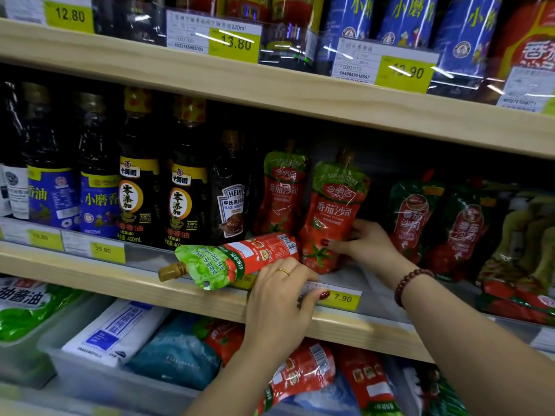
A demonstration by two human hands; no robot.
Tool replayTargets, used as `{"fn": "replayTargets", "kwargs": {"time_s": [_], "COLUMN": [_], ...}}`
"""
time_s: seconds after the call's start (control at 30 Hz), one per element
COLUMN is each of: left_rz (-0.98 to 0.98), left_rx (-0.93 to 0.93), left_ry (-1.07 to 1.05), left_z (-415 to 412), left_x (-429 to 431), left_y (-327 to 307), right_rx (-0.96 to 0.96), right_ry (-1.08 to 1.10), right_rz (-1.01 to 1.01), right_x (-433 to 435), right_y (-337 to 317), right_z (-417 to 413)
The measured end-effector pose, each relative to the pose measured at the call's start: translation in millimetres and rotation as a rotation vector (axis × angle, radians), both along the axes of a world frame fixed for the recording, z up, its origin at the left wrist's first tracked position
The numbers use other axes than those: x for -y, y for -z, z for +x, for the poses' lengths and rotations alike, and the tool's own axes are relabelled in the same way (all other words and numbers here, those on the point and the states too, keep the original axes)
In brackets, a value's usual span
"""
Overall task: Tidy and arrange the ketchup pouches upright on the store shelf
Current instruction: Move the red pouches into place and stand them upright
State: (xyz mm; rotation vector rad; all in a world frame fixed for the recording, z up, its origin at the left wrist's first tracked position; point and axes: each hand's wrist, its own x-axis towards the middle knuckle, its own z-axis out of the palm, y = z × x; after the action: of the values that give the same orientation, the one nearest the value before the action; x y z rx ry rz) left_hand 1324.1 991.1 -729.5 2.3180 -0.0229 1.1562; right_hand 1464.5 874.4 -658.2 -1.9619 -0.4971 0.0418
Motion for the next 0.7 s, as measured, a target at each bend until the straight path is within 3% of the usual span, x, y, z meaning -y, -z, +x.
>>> {"fn": "replayTargets", "kwargs": {"time_s": [0.23, 0.37, 0.5, 0.7], "left_rz": [0.049, -0.033, -0.205, -0.273], "left_rx": [-0.002, -0.002, 0.108, 0.115], "left_ry": [0.069, 0.223, 0.321, 0.258], "left_z": [-4, -14, -37, -70], "left_x": [-6, -15, -20, -43], "left_y": [-3, -11, -16, 9], "right_rx": [0.053, 0.274, 0.405, 0.486], "right_ry": [0.105, 0.239, -0.004, -0.441], "right_rz": [-0.101, -0.108, -0.014, -0.282], "right_x": [5, 20, 9, -36], "right_y": [-7, -11, -13, -1], "right_z": [-16, -40, -75, -99]}}
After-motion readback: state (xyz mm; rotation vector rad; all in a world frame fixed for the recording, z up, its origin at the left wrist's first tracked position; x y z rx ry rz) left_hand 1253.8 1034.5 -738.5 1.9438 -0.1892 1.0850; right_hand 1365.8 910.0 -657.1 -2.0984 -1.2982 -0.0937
